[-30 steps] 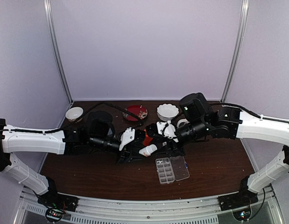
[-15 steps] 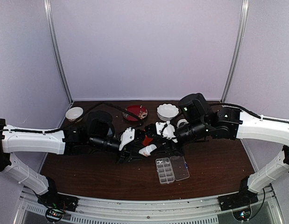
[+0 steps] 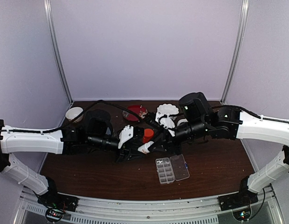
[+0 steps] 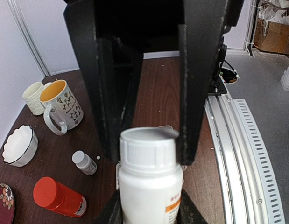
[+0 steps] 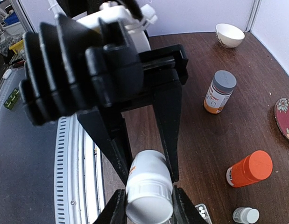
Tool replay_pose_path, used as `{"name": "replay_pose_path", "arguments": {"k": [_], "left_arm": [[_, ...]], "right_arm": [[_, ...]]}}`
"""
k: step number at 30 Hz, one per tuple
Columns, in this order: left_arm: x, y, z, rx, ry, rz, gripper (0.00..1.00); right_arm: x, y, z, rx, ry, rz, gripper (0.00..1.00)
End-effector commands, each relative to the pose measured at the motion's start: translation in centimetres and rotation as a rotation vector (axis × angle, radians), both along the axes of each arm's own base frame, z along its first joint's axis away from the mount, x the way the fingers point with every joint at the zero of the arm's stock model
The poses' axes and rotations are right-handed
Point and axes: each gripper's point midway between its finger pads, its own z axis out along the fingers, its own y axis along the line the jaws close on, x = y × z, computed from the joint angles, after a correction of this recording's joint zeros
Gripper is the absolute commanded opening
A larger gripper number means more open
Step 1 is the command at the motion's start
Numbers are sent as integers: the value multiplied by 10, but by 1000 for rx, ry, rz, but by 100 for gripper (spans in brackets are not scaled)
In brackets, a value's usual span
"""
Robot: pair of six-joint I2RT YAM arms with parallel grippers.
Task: Sort the pills into containers
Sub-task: Screw the lid of the pill bottle onto the pill bottle, then place the pill bottle at the center of the board.
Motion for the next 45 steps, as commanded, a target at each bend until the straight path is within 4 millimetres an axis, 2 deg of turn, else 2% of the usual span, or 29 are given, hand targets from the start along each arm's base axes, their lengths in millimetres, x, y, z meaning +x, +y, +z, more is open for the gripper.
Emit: {"name": "replay_pose_path", "arguments": {"k": [1,9,16,26,31,35,37,38,41,45], "left_arm": [[10,-2,29,-92,-65,49,9],[18,3,34,-116,-93,106,10],[25,8,33,-120,-111,154,11],[29,12,33,-142,-118,192,18],[29,14,32,-156,-112,203,38],[31,17,24,-144,-96,230,53],[32,19,17,-134,-82,244,79],[32,20,15,-136,-74,248,85],[32,24,14,-146,-64,266,88],[35,31,14,-153,-61,305,91]], "right_arm": [[8,2,9,50,96,-129,13],[11,4,5,23,156,-169,8],[20,4,10,4,203,-248,7],[20,5,10,3,278,-272,4],[26,-1,10,1,267,-305,4],[33,-17,1,-50,249,-337,4],[39,-31,-5,-87,227,-373,4],[42,-38,-9,-106,223,-391,4],[57,-67,-18,-152,199,-481,4],[82,-126,-44,-296,180,-653,5]]}}
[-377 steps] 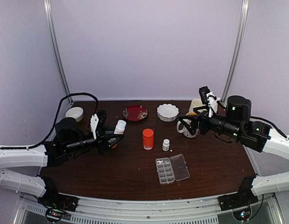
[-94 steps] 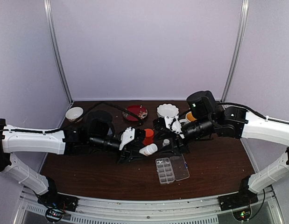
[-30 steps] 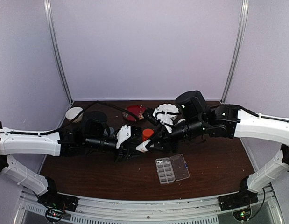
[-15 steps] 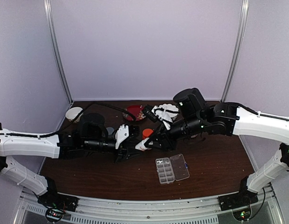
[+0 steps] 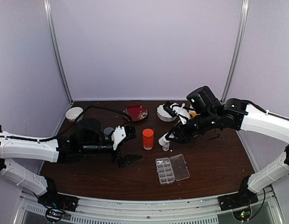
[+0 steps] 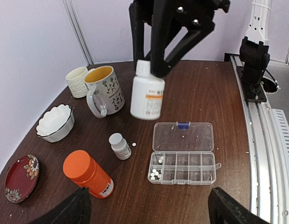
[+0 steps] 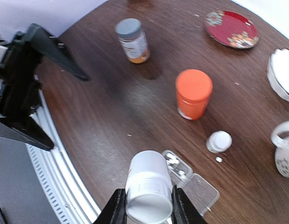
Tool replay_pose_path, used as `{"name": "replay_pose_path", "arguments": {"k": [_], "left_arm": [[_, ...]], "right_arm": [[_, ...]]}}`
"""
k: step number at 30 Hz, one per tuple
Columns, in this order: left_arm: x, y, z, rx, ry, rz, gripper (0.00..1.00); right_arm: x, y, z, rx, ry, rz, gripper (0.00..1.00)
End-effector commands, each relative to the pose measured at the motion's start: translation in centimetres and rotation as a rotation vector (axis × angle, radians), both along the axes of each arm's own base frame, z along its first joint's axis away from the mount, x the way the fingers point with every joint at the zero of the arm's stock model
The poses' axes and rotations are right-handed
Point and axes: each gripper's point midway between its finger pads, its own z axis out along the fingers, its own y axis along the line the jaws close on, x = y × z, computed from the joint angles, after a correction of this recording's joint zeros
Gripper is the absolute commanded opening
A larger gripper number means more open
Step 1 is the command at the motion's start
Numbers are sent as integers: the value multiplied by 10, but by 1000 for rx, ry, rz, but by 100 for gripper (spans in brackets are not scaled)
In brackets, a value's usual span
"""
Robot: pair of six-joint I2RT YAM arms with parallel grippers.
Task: Sort the pills into containers
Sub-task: Place the pill bottle at the center of the board.
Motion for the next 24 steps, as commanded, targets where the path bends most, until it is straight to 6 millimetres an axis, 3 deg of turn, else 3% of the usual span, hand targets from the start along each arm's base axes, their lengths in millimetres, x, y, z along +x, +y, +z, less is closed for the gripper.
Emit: {"name": "replay_pose_path", "arguments": {"k": [1,5,11,18,24], "left_arm": [[8,8,23,-87,-30,69,92],[16,19,24,-111,-24,147,97],[38,40,24,-163,55,325,98],[42,47,22,-163,70,357,98],[45,50,20,-152,64,376,98]], "right_arm": [[29,-77,-29,-223,-12,-207,5],[52,-131,-56,-342,21,-367,5],[77,-185,-96,-421,91,-536,5],[98,-216,-137,-484,182,-621,8],[106,-222,-160,-462,225,-640,11]]}}
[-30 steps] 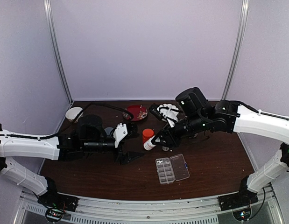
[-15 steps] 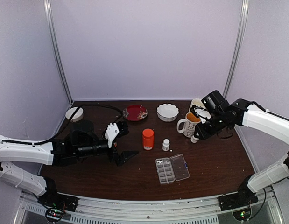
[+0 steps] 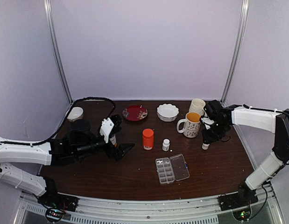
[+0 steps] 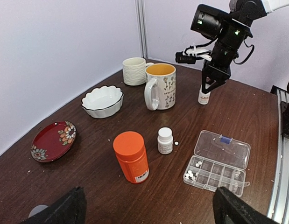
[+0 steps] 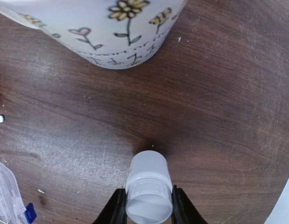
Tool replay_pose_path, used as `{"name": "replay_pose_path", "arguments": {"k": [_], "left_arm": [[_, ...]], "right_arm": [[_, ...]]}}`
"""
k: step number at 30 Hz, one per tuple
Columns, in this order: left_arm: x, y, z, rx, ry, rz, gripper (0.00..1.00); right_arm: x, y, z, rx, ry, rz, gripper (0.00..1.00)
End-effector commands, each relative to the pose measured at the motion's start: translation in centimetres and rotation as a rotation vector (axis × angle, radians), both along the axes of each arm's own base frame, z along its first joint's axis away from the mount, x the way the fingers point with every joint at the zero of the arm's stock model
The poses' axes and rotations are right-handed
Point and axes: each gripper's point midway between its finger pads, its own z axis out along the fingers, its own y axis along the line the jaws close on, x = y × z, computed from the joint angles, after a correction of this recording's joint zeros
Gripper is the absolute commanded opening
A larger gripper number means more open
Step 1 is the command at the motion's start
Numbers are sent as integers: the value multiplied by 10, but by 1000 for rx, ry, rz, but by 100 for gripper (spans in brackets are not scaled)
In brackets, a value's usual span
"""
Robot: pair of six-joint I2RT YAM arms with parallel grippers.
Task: Sort the pills into containers
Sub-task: Place the pill bottle at the center of the board.
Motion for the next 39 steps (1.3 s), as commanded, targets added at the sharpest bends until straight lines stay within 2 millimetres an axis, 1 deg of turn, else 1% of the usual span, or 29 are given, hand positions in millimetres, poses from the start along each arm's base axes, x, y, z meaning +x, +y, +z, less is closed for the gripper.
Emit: {"name": "replay_pose_path", "arguments": {"k": [1,3,4,5,6,9,11,14,17,19,23,28,30,32,39], "left_arm": [[6,5,8,-34,-13,38,98],[6,5,7,-30,-8,38,97],[6,4,7,-29,-8,39,98],[6,4,7,-29,-8,38,98],[6,4,7,-26,-8,39,98],[6,5,7,-27,-10,40,97],[6,5,6,-24,-10,38,98],[6,4,6,-19,-10,36,98],[6,4,6,-18,-11,36,98],[7,5,7,-17,-12,41,98],[8,5,7,-16,-13,47,98],[8,7,7,-9,-12,51,98],[8,9,7,-6,-12,57,98],[7,11,8,-9,-15,61,98],[7,17,6,-4,-16,76,98]], "right_arm": [[9,-3,-11,22,-11,-14,11],[9,-3,-16,23,-4,-19,15],[10,-4,-17,24,-5,-23,22],[11,-5,-18,23,-6,-29,32],[11,-5,-17,24,-10,-33,39],[11,-7,-14,21,-19,-36,50],[12,-7,-7,21,-34,-35,52],[13,-5,7,25,-62,-29,52],[15,1,25,10,-97,-9,47],[16,14,37,18,-112,23,45],[12,53,44,61,-81,115,41],[10,96,40,71,-28,211,36],[10,110,35,76,-6,236,35],[11,120,28,73,16,254,32],[14,148,11,49,71,316,29]]}}
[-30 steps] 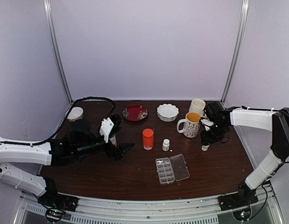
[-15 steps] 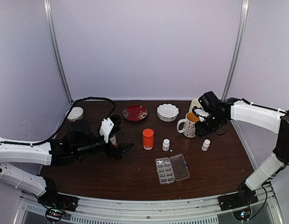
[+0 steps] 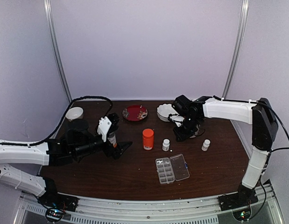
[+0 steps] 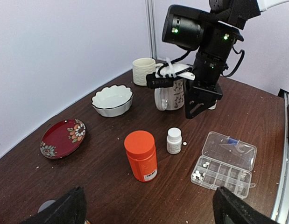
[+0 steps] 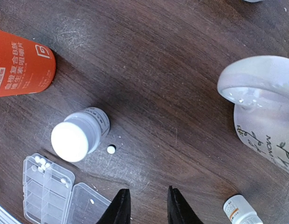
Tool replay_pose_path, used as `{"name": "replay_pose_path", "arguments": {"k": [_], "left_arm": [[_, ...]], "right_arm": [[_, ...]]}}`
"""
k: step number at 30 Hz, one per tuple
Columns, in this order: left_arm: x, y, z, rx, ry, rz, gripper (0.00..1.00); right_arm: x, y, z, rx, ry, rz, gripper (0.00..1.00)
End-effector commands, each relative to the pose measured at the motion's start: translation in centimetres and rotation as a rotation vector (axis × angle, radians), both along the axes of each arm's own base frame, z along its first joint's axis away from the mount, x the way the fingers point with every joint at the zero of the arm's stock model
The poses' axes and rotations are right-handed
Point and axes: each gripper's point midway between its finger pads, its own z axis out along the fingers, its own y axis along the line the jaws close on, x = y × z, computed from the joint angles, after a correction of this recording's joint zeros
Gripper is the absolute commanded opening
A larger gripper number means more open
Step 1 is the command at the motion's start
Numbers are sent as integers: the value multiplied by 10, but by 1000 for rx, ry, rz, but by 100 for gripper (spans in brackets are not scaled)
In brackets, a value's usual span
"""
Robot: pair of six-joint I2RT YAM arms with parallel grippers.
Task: Sort the pills into containers
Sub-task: Place the pill bottle at the center of the board.
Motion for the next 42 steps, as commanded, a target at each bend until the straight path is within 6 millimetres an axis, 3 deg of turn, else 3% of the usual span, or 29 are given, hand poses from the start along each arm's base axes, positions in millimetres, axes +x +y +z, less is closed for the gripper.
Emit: {"name": "replay_pose_path", "arguments": {"k": [1,8,20,42], "left_arm": [[3,8,2,-8,-12,29,98],[3,10,1,-6,-13,36,98],[3,11,-1,-1,-9,40,97],[3,12,-4,17,-2,43,97]], "right_arm": [[-3,16,0,-6,27,38,28],[-9,31,-15,-10,63,79,28],[-11,37,-38,-13,82,80,26],[-1,56,-39,55,61,99,24]]}}
